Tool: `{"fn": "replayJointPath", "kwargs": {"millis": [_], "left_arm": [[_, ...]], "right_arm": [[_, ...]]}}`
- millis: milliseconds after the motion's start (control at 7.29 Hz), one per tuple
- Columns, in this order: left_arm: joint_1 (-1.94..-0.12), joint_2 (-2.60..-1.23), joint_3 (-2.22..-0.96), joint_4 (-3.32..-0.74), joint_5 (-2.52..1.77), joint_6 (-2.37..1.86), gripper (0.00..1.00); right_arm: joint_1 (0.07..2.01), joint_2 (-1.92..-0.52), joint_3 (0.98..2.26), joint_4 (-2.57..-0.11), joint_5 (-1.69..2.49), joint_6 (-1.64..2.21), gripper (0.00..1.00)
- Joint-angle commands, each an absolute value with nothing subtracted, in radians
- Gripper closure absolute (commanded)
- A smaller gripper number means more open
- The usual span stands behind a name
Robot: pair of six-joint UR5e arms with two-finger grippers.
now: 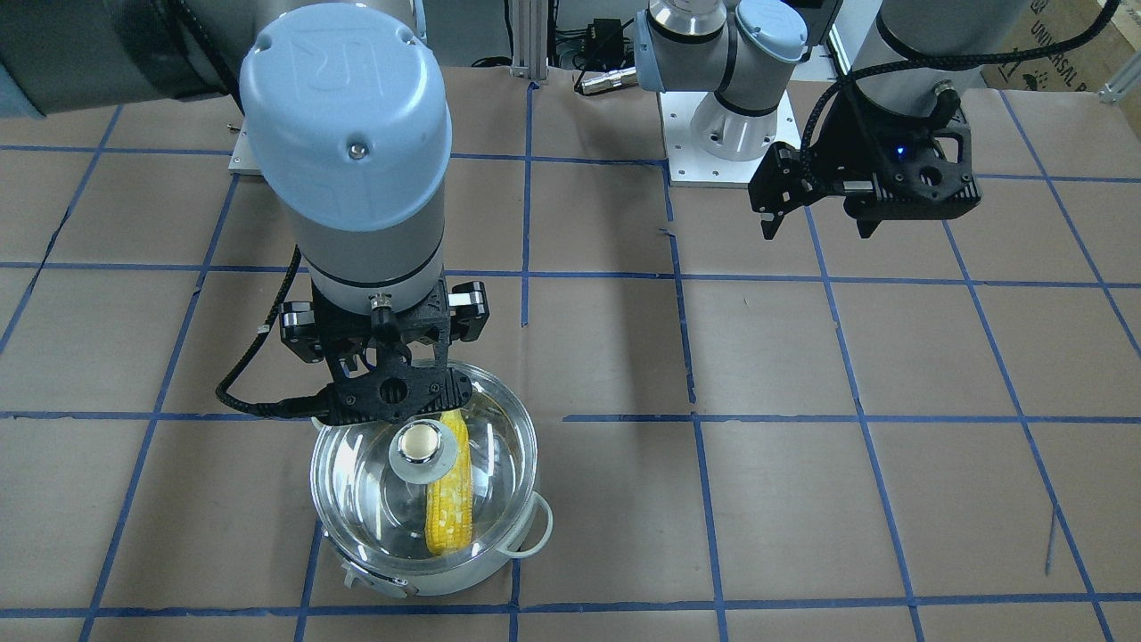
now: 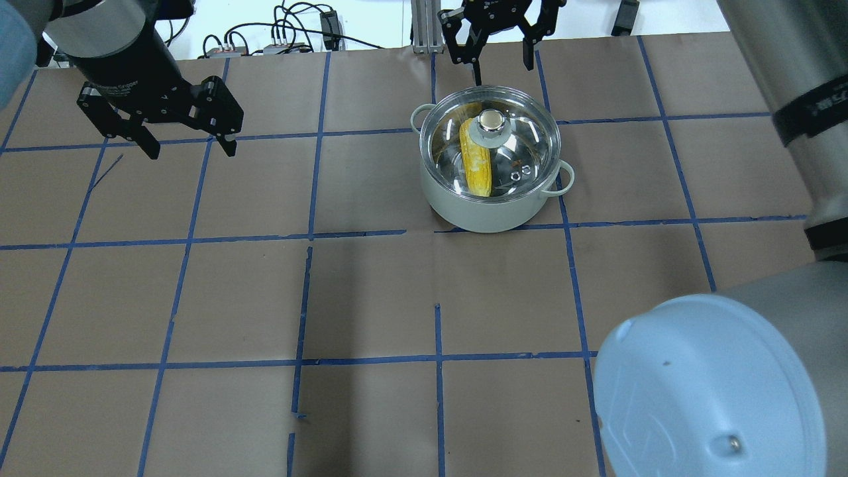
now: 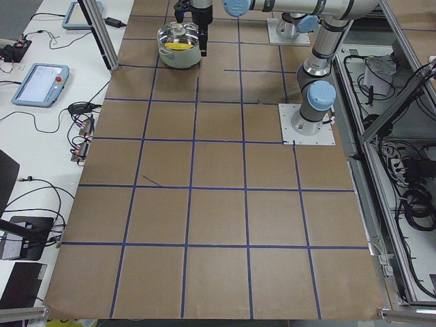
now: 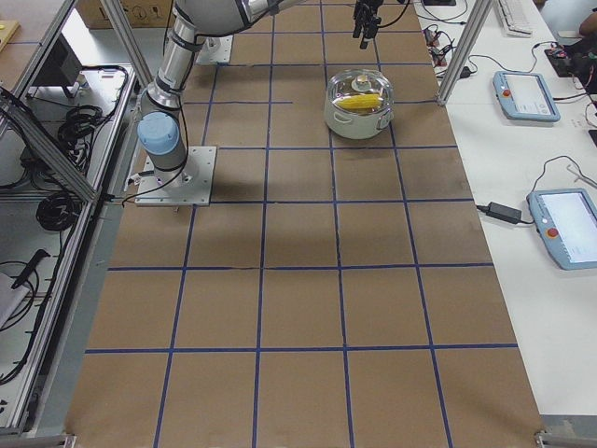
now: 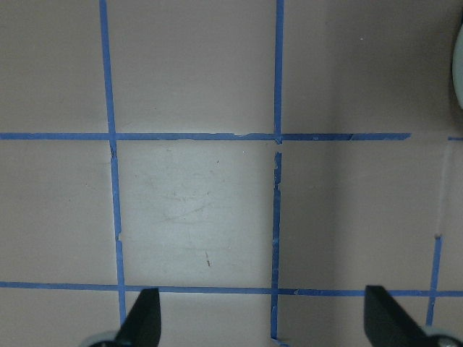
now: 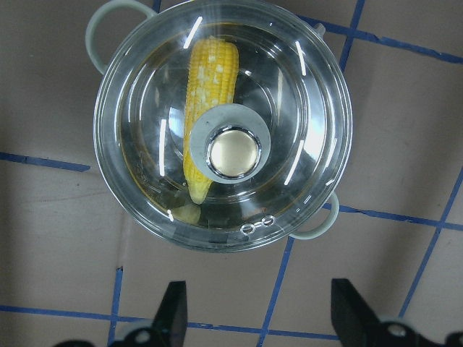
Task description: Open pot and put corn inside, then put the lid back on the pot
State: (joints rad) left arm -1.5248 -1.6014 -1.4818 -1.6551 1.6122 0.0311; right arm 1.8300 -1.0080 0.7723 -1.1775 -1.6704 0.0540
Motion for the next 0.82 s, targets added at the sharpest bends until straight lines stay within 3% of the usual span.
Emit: {"fn": "replayJointPath", "kwargs": {"millis": [0, 137, 411, 686], "left_arm": [[-1.525, -1.601, -1.482, -1.655, 1.611, 0.031, 0.00], [-1.525, -1.601, -1.482, -1.654, 1.612, 0.031, 0.00], [-1.525, -1.601, -1.482, -1.655, 1.612, 0.032, 0.00], [-1.525, -1.601, -1.482, -1.655, 1.612, 0.031, 0.00]], "right_arm": [[1.833, -1.154, 0.968, -1.262, -1.664, 0.048, 0.24], [1.821, -1.289, 1.206, -1.445, -1.666, 0.048, 0.17], [1.802, -1.463, 1.557, -1.709, -1.677, 0.045, 0.13], [1.783, -1.535, 1.618, -1.720, -1.677, 0.041, 0.07]]}}
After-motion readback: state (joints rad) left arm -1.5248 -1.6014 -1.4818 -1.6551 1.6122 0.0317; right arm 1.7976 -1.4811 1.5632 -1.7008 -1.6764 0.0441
